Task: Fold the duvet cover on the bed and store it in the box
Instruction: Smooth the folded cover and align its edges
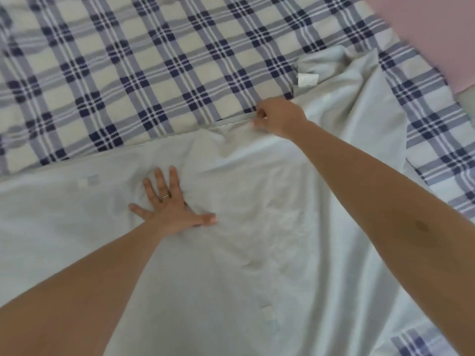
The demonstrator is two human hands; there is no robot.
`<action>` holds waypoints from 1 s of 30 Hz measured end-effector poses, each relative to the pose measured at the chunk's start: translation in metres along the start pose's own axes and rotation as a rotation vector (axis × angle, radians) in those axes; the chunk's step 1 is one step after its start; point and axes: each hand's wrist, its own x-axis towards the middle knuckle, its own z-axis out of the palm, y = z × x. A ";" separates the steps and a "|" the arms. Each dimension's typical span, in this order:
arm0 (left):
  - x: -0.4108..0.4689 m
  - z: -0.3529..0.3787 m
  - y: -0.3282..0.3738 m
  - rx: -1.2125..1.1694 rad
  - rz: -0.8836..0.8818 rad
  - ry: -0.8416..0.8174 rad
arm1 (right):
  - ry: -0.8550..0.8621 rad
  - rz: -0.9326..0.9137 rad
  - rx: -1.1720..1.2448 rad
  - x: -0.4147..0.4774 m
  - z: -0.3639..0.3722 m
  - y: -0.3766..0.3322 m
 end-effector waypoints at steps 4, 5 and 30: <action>0.001 -0.007 0.000 0.006 -0.009 -0.040 | -0.129 -0.051 0.009 0.004 -0.014 0.013; 0.000 -0.009 0.001 0.008 -0.014 -0.041 | -0.114 -0.068 0.019 0.005 -0.014 0.017; 0.006 -0.004 -0.002 -0.038 0.028 0.018 | -0.019 -0.182 -0.017 0.032 0.022 -0.071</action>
